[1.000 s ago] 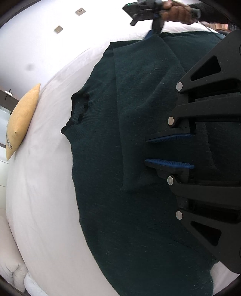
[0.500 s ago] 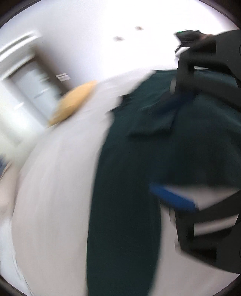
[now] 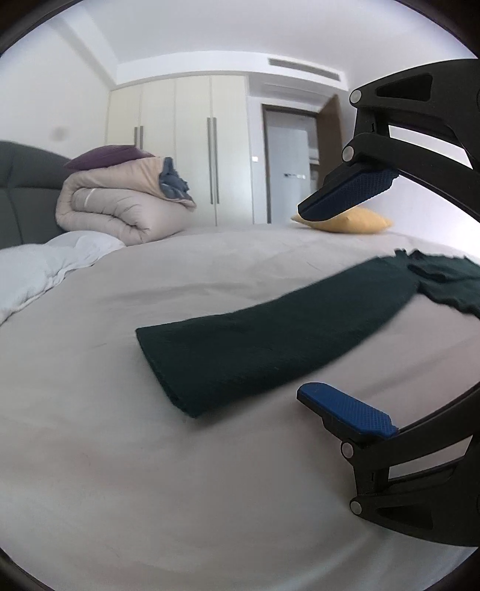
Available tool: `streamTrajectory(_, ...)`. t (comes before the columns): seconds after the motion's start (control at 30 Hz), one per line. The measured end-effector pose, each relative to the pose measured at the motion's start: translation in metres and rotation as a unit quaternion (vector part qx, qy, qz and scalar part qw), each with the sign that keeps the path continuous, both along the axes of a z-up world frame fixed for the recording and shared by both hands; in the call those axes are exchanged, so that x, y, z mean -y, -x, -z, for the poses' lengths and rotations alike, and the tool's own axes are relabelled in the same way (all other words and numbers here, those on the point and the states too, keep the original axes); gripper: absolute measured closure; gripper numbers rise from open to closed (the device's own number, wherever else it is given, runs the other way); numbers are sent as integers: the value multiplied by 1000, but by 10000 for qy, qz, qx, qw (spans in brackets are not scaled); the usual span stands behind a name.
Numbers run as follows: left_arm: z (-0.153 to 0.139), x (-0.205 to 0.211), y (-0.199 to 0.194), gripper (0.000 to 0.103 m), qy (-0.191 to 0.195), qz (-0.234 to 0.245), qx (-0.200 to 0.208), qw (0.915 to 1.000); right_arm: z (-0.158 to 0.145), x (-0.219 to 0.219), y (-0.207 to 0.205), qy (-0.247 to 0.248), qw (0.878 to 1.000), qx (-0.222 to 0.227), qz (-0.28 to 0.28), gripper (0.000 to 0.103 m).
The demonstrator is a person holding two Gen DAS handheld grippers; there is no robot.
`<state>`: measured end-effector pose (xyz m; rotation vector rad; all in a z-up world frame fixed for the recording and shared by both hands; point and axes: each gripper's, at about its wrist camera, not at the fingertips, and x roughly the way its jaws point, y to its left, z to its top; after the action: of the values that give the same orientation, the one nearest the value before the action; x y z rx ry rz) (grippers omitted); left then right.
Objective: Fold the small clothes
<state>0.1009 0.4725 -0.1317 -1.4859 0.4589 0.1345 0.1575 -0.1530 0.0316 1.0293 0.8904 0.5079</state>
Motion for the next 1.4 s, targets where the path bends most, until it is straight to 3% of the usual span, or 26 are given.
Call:
streamTrajectory(0.13,14,-10,-1,29,405,-328,-129,9986,-4,-17,-1,47,10000,-3,-55,26)
streamTrajectory(0.3,39,-23,-3,58,801,-668,-238,9943,-6,-25,0,76,9999,26,-77,26)
streamTrajectory(0.37,45,-25,-11,62,829,-695,-301,9937,-4,-28,-3,79,9999,24,-72,26)
streamTrajectory(0.67,37,-14,-11,66,687,-889,-654,9915,3,-25,0,-30,10000,-45,16,26)
streamTrajectory(0.83,30,3,12,64,555,-1224,-913,9867,6,-19,4,-96,9999,2,111,26)
streamTrajectory(1.0,25,-1,-4,46,473,-1209,-1084,9856,6,-22,4,-93,9999,56,59,26)
streamTrajectory(1.2,32,-13,-14,45,669,-1416,-888,9837,5,-24,5,-110,9999,112,56,26)
streamTrajectory(1.23,32,-11,-12,51,648,-1374,-844,9848,6,-24,5,-119,9998,124,66,26)
streamTrajectory(1.3,36,-8,-9,74,662,-1291,-841,9858,7,-24,5,-144,9998,130,81,26)
streamTrajectory(1.4,44,-5,-7,87,618,-1213,-879,9868,8,-24,5,-132,9998,126,74,26)
